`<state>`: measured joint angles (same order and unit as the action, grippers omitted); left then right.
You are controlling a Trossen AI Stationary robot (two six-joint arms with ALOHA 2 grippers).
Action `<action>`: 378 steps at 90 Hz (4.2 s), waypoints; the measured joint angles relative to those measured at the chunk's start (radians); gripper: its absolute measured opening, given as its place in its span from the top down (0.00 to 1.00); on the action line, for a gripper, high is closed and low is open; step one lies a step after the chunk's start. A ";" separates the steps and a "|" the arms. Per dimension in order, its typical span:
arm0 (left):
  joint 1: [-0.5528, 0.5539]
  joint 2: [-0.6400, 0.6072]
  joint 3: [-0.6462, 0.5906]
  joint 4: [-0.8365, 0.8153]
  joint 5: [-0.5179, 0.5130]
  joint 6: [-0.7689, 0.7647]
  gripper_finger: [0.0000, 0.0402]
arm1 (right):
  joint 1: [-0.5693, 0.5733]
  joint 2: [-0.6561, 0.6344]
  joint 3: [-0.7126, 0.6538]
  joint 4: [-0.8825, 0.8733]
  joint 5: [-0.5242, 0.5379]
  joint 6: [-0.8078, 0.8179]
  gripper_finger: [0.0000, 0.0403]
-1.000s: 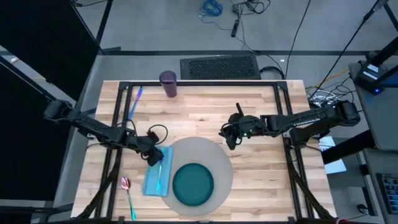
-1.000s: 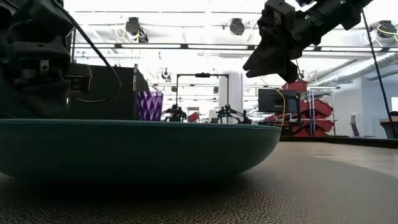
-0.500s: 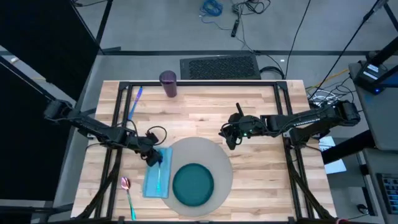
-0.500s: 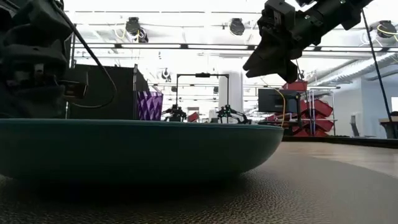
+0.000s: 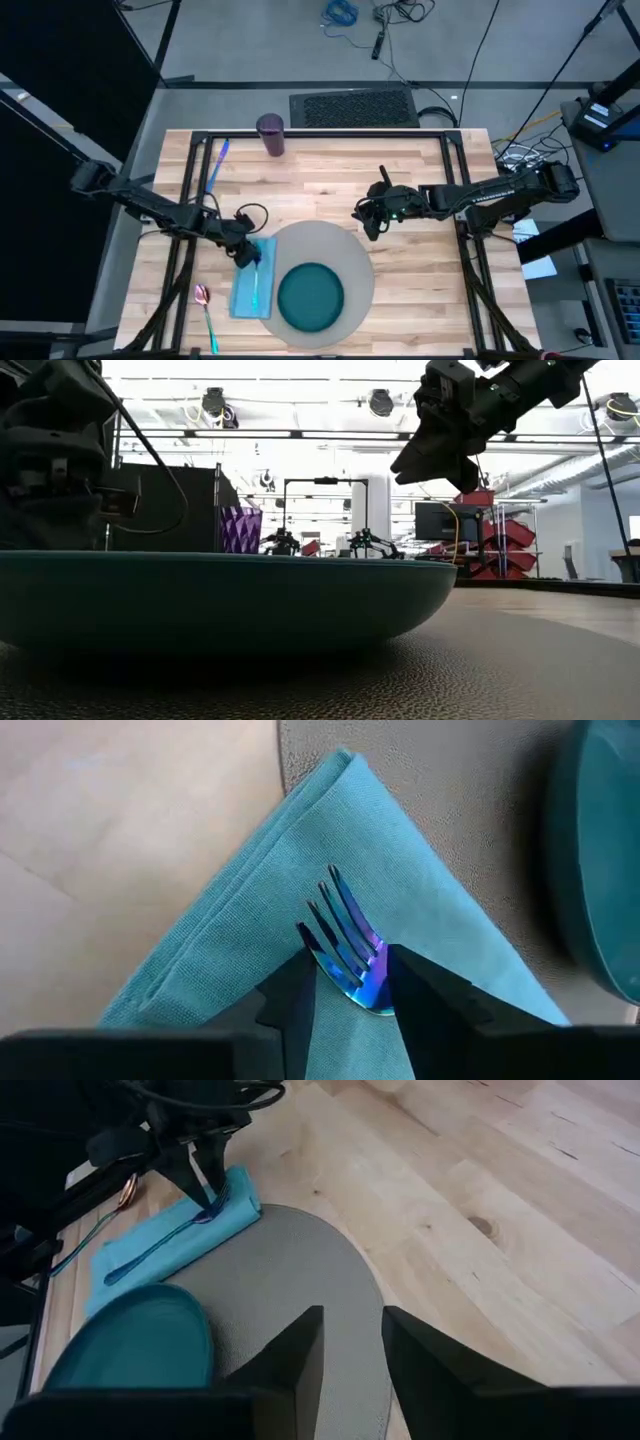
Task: Set table place
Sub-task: Put the blue fork on the blue table napkin, then move the blue table knife to the right of gray placemat
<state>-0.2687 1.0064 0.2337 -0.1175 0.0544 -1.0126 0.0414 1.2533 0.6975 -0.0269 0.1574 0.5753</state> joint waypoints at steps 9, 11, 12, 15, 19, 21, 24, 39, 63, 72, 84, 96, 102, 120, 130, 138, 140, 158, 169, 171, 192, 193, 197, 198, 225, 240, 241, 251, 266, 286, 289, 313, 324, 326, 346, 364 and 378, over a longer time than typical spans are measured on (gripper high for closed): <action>0.000 -0.016 0.000 -0.007 0.003 -0.001 0.73 | 0.000 0.000 0.000 0.000 0.000 0.000 0.76; 0.000 -0.021 0.000 -0.007 0.008 -0.001 0.73 | 0.000 0.000 0.000 0.000 0.000 0.000 0.76; 0.000 -0.024 0.000 -0.007 0.009 -0.001 0.73 | 0.000 0.000 0.000 0.000 0.000 0.000 0.76; 0.000 -0.033 0.000 -0.011 0.014 -0.001 0.73 | 0.000 0.000 0.000 0.000 0.000 0.000 0.76; 0.000 -0.045 0.006 -0.043 0.016 -0.002 0.73 | 0.000 0.000 0.000 0.000 0.000 0.000 0.76; 0.000 -0.050 0.012 -0.072 0.016 -0.002 0.73 | 0.000 0.000 0.000 0.000 0.000 0.000 0.76; 0.000 -0.057 0.022 -0.125 0.014 -0.002 0.73 | 0.000 0.000 0.000 0.000 0.000 0.000 0.76; 0.000 -0.091 0.071 -0.294 -0.004 0.012 0.73 | 0.000 0.000 0.000 0.000 0.000 0.000 0.76; 0.000 -0.152 0.158 -0.296 -0.067 0.080 0.73 | 0.000 0.000 0.000 0.000 0.000 0.000 0.76; 0.003 -0.187 0.226 -0.307 -0.120 0.134 0.73 | 0.000 0.000 0.000 0.000 0.000 -0.007 0.76; 0.025 -0.230 0.345 -0.480 -0.216 0.211 0.73 | 0.000 0.000 0.000 0.000 0.000 -0.009 0.76; 0.057 -0.244 0.440 -0.727 -0.344 0.235 0.73 | 0.000 0.000 0.000 0.000 -0.001 -0.002 0.76; 0.080 -0.244 0.452 -0.810 -0.374 0.233 0.73 | 0.000 0.000 0.000 0.000 -0.001 -0.008 0.76; 0.126 -0.216 0.409 -0.846 -0.198 0.143 0.73 | 0.003 0.007 0.000 -0.001 -0.001 -0.035 0.76; 0.107 -0.183 0.393 -0.849 -0.076 0.079 0.73 | 0.016 0.018 0.000 -0.005 -0.001 -0.045 0.76; 0.098 -0.178 0.393 -0.855 -0.124 0.054 0.73 | 0.028 0.036 0.000 0.001 -0.001 -0.061 0.76; 0.100 -0.178 0.393 -0.858 -0.153 0.053 0.73 | 0.030 0.039 0.000 0.002 -0.001 -0.065 0.76; 0.225 -0.167 0.393 -0.920 -0.446 0.126 0.73 | 0.041 0.096 0.000 0.014 -0.001 -0.063 0.76; 0.344 -0.164 0.393 -0.902 -0.447 0.210 0.73 | 0.062 0.135 0.000 0.041 -0.001 -0.070 0.76; 0.364 -0.164 0.393 -0.899 -0.444 0.221 0.73 | 0.066 0.138 0.000 0.047 -0.002 -0.077 0.76; 0.606 -0.159 0.393 -0.763 -0.338 0.392 0.73 | 0.074 0.142 0.000 0.137 0.000 -0.127 0.76; 0.619 -0.156 0.393 -0.755 -0.332 0.403 0.73 | 0.075 0.141 0.000 0.138 0.000 -0.127 0.76; 0.674 -0.139 0.393 -0.721 -0.303 0.438 0.73 | 0.078 0.141 0.000 0.135 0.000 -0.129 0.76; 0.687 -0.134 0.393 -0.713 -0.294 0.446 0.73 | 0.078 0.141 0.000 0.132 -0.001 -0.131 0.76; 1.018 0.040 0.394 -0.591 -0.194 0.654 0.73 | 0.086 0.142 0.000 0.119 -0.006 -0.146 0.76; 1.113 0.119 0.394 -0.517 -0.185 0.715 0.73 | 0.086 0.141 0.000 0.079 -0.006 -0.146 0.76; 1.118 0.123 0.394 -0.511 -0.185 0.716 0.73 | 0.086 0.141 0.000 0.075 -0.006 -0.146 0.76; 1.180 0.174 0.394 -0.453 -0.186 0.737 0.73 | 0.086 0.141 0.000 0.056 -0.006 -0.150 0.76; 1.248 0.246 0.416 -0.420 -0.201 0.688 0.73 | 0.085 0.141 0.000 0.051 -0.005 -0.158 0.76; 1.244 0.323 0.466 -0.398 -0.264 0.561 0.73 | 0.091 0.141 0.000 0.051 -0.003 -0.173 0.76; 1.242 0.329 0.468 -0.393 -0.268 0.549 0.73 | 0.092 0.141 0.000 0.051 -0.003 -0.175 0.76; 1.213 0.370 0.463 -0.473 -0.260 0.509 0.73 | 0.101 0.141 0.000 0.038 -0.003 -0.180 0.76; 1.207 0.378 0.463 -0.453 -0.293 0.437 0.73 | 0.101 0.141 0.000 0.037 -0.003 -0.180 0.76; 1.205 0.380 0.463 -0.444 -0.296 0.416 0.73 | 0.101 0.141 0.000 0.036 -0.003 -0.180 0.76; 1.202 0.382 0.462 -0.397 -0.341 0.272 0.73 | 0.103 0.141 0.000 0.037 -0.004 -0.179 0.76; 1.219 0.382 0.462 -0.273 -0.402 0.124 0.73 | 0.122 0.141 0.000 0.037 -0.006 -0.176 0.76; 1.258 0.385 0.462 -0.200 -0.448 0.020 0.74 | 0.131 0.141 0.000 0.038 -0.006 -0.182 0.76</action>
<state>0.9888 1.3914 0.6960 -0.3176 -0.3936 -0.9930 0.1726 1.3942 0.6975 0.0109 0.1516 0.3934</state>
